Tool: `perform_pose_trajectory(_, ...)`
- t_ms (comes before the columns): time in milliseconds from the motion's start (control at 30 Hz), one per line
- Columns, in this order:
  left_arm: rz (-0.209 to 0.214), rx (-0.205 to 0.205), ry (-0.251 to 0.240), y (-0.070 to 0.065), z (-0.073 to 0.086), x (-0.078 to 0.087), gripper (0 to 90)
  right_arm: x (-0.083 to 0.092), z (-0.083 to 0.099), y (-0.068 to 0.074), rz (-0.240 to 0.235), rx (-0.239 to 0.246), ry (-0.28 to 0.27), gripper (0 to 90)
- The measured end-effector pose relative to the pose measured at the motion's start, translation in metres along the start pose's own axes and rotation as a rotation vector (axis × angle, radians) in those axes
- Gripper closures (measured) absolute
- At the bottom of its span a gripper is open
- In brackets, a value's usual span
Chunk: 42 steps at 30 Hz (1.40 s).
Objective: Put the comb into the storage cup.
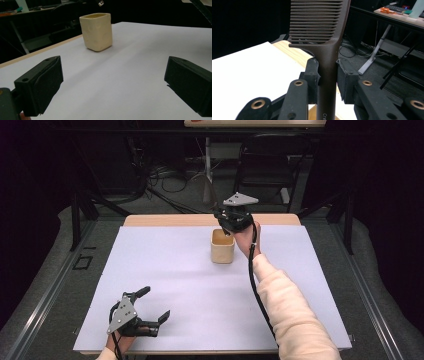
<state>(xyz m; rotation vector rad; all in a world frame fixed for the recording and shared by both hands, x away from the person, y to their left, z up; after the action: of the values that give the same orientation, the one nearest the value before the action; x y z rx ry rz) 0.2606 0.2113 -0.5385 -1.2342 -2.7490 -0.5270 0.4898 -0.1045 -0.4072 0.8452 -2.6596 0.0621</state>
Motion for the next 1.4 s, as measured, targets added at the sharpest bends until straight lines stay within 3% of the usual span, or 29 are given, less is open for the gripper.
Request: perform_pose_trajectory(1400, 0.0, -0.007, -0.001, 0.0, 0.0, 0.0, 2.2, -0.012, 0.007, -0.004, -0.022, 0.001, 0.063, 72.1)
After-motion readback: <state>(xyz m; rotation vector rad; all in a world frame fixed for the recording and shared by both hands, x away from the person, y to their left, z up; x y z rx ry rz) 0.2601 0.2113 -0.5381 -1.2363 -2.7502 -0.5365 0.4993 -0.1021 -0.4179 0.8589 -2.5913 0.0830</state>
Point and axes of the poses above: each handheld gripper's, and its own axes: x roughly backward along the jaws, z roughly out of its underside, y roughly to its left, the point moved 1 cm from there along -x, roughly forward along the jaws, and after that the axes turned 11 degrees about -x, right-handed, at the moved point
